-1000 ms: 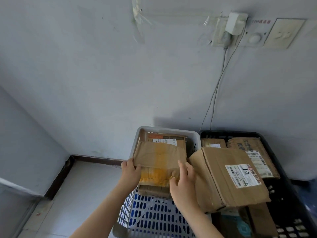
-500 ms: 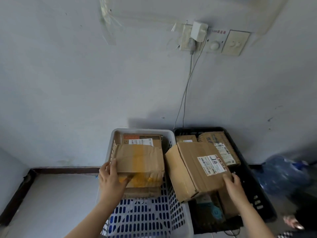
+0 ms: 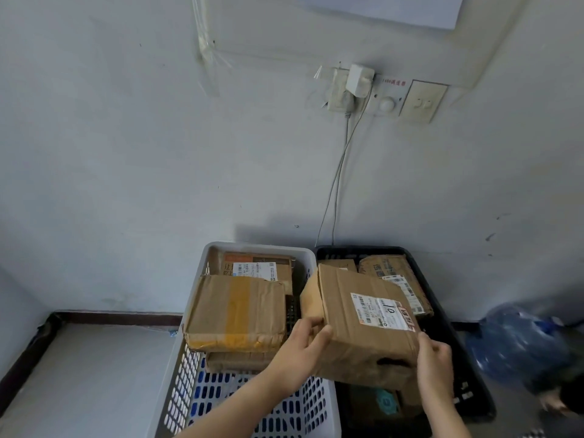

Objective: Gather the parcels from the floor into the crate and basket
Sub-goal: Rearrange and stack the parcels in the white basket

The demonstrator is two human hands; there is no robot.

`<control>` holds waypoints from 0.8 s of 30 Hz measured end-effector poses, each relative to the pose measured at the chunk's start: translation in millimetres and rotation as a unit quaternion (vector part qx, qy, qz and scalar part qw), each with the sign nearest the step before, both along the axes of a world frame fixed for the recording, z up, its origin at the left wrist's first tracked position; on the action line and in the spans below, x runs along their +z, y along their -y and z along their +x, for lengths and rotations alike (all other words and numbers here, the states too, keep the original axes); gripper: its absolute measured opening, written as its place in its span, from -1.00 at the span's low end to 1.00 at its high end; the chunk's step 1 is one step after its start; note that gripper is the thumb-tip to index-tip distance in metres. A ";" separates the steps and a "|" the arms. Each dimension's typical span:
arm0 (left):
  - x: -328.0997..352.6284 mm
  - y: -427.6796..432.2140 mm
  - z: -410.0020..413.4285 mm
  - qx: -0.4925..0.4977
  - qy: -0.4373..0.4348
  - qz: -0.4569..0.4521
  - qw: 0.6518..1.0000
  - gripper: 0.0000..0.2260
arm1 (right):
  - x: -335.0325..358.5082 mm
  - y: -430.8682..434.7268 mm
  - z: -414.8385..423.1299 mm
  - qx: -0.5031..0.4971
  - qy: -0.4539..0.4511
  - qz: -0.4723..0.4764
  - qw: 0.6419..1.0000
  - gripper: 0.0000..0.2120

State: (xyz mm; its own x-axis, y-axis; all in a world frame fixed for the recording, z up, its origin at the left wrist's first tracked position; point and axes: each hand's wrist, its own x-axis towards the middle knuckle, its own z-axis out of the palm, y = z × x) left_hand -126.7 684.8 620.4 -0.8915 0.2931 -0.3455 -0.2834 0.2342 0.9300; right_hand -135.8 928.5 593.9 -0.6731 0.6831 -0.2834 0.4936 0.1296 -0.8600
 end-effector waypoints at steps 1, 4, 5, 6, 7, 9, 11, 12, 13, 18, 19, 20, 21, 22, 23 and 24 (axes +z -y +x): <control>5.2 -2.4 2.2 0.004 0.003 0.015 1.000 -0.63 | 7.4 -1.0 4.8 -0.002 -0.009 0.012 1.000 -0.73; 15.3 -9.5 10.8 0.067 -0.020 0.035 0.997 -0.67 | 29.9 -1.2 20.4 -0.025 -0.072 0.053 0.996 -0.77; 21.1 -10.1 15.8 0.101 -0.032 0.038 0.994 -0.70 | 37.7 0.2 25.7 -0.030 -0.100 0.058 0.993 -0.74; 23.8 -8.4 20.1 0.131 -0.040 0.043 0.990 -0.70 | 44.0 0.7 30.6 -0.031 -0.124 0.048 0.991 -0.70; 28.3 -4.7 25.5 0.157 -0.046 0.056 0.985 -0.66 | 50.0 2.6 35.5 -0.024 -0.143 0.029 0.989 -0.66; 28.1 8.9 34.7 0.219 -0.033 0.071 0.973 -0.60 | 58.3 9.2 44.0 0.022 -0.166 -0.002 0.986 -0.61; 18.4 27.3 39.8 0.271 0.007 0.056 0.961 -0.60 | 63.6 18.3 46.3 0.088 -0.166 -0.001 0.982 -0.59; 13.0 36.4 41.6 0.286 0.032 0.051 0.956 -0.56 | 65.1 23.2 44.8 0.125 -0.159 0.005 0.979 -0.60; 8.6 45.3 43.4 0.297 0.057 0.054 0.952 -0.52 | 66.9 28.4 42.1 0.164 -0.145 0.015 0.976 -0.60; 1.5 85.7 42.6 0.307 0.129 0.017 0.943 -0.58 | 62.6 67.3 24.6 0.321 -0.054 0.002 0.945 -0.58; 0.8 99.2 41.1 0.314 0.134 0.010 0.940 -0.60 | 59.1 79.3 22.5 0.334 -0.049 -0.001 0.941 -0.53; -2.5 113.7 39.1 0.318 0.145 0.008 0.937 -0.59 | 54.4 92.5 20.8 0.344 -0.040 0.005 0.938 -0.45; -7.6 126.1 36.0 0.325 0.153 0.008 0.933 -0.55 | 49.7 106.4 19.0 0.353 -0.027 0.013 0.935 -0.42; -11.6 140.5 32.1 0.332 0.160 0.003 0.930 -0.54 | 43.9 119.4 16.7 0.359 -0.009 0.022 0.933 -0.43; -12.0 151.5 31.2 0.339 0.164 0.000 0.926 -0.57 | 36.7 130.5 13.5 0.363 0.019 0.030 0.931 -0.46; -13.1 162.9 31.0 0.340 0.164 -0.002 0.926 -0.63 | 28.8 140.1 9.6 0.367 0.042 0.038 0.928 -0.47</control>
